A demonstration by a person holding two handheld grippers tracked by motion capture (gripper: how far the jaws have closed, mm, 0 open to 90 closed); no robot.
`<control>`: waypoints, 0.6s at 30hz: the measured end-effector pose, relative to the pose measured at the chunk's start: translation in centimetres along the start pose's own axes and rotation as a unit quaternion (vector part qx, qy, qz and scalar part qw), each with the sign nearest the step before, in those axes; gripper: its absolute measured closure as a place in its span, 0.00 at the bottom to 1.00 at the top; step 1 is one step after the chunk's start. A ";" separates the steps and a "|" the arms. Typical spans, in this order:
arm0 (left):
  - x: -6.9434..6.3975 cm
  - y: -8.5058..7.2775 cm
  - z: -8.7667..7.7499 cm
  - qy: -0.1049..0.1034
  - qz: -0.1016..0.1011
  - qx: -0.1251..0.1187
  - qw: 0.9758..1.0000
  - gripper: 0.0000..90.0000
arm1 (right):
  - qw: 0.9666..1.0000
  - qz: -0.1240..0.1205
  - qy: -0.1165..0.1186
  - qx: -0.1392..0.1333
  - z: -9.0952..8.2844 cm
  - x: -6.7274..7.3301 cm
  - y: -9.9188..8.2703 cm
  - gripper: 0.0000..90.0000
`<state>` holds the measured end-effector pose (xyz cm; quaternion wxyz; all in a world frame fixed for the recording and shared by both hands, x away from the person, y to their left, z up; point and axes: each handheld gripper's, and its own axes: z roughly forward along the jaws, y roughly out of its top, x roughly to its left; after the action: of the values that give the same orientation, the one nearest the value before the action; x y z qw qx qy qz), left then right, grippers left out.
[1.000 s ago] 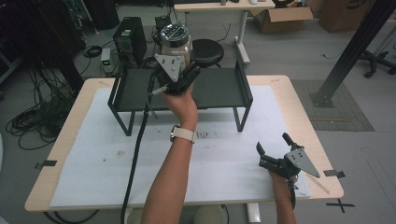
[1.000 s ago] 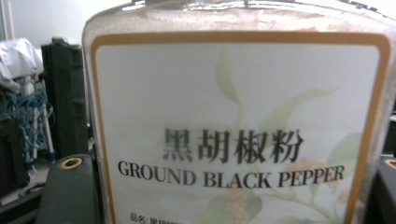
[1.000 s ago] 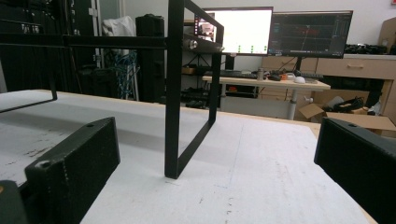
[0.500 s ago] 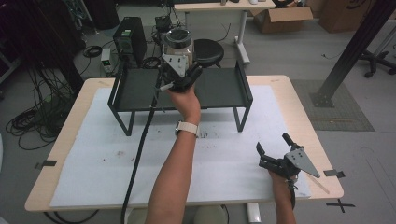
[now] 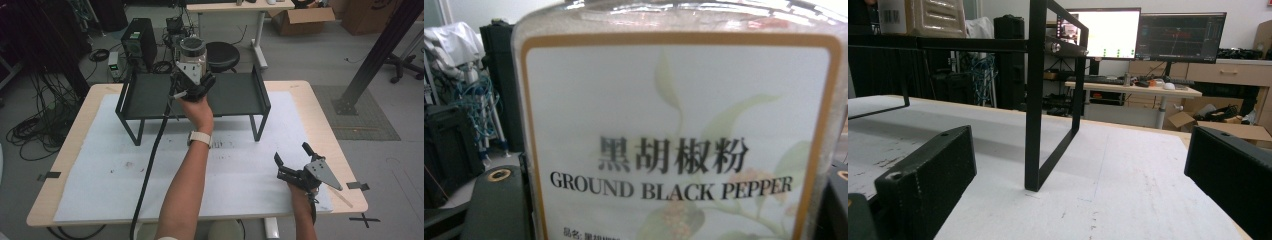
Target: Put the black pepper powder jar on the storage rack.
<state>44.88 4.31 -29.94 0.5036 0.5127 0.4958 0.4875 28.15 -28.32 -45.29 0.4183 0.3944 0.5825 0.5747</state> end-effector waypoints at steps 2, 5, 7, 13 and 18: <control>0.0 0.0 0.0 0.001 0.000 0.001 1.000 0.27 | 1.000 0.000 0.000 0.000 0.0 0.0 0.0 0.00; 0.0 0.0 0.0 0.001 -0.001 0.003 1.000 0.27 | 1.000 0.000 0.000 0.000 0.0 0.0 0.0 0.00; 0.0 0.0 -0.1 0.002 0.000 0.004 1.000 0.27 | 1.000 0.000 -0.001 0.001 0.0 0.0 0.0 0.00; 0.0 -0.1 -0.1 -0.003 0.000 0.003 1.000 0.26 | 1.000 0.000 -0.001 0.001 0.0 0.0 0.0 0.00; 0.1 0.0 -0.2 -0.013 0.000 0.007 1.000 0.21 | 1.000 -0.001 -0.001 0.002 0.0 0.0 0.0 0.00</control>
<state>44.68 4.43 -29.97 0.5061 0.5224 0.4927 0.4777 28.18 -28.29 -45.28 0.4185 0.3950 0.5834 0.5732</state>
